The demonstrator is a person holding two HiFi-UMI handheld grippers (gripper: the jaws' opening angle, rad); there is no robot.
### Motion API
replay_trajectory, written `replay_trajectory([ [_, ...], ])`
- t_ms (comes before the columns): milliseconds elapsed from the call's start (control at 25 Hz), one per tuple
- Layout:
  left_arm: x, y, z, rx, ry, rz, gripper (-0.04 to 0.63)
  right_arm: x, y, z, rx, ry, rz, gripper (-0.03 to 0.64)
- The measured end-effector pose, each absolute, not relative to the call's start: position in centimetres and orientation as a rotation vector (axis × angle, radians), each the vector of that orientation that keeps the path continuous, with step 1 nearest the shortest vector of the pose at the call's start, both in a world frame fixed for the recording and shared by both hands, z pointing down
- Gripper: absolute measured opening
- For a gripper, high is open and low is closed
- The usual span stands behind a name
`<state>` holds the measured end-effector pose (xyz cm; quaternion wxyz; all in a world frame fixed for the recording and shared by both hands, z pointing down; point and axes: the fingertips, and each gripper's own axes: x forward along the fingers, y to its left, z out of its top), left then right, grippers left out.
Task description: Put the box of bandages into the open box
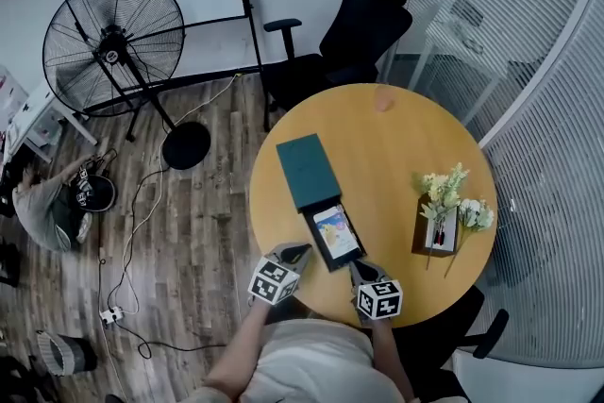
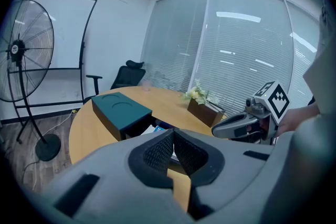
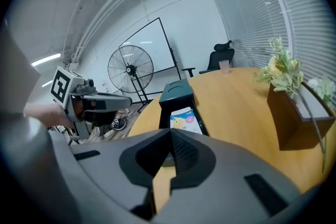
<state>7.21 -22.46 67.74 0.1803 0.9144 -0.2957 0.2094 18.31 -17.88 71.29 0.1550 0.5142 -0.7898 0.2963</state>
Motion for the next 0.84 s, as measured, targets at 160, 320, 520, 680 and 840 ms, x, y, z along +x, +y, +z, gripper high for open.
replay_trajectory([
  [160,6.8,-22.5,67.9,2.573,-0.85,0.586,0.011,18.0,-18.0,71.0,1.477,-2.281,0.845,-0.003],
  [320,6.0,-23.0,67.6,2.569,-0.901,0.569,0.011,17.6,-18.0,71.1,1.47,-2.3,0.832,-0.003],
  [520,5.5,-23.3,67.5,2.562,-0.916,0.552,0.011,17.3,-18.2,71.2,1.454,-2.306,0.821,-0.003],
  [680,5.8,-23.2,67.7,2.562,-0.889,0.566,0.011,17.4,-18.2,71.2,1.461,-2.299,0.827,-0.003],
  [840,5.9,-23.0,67.9,2.558,-0.872,0.576,0.011,17.5,-18.5,71.3,1.462,-2.299,0.828,-0.003],
])
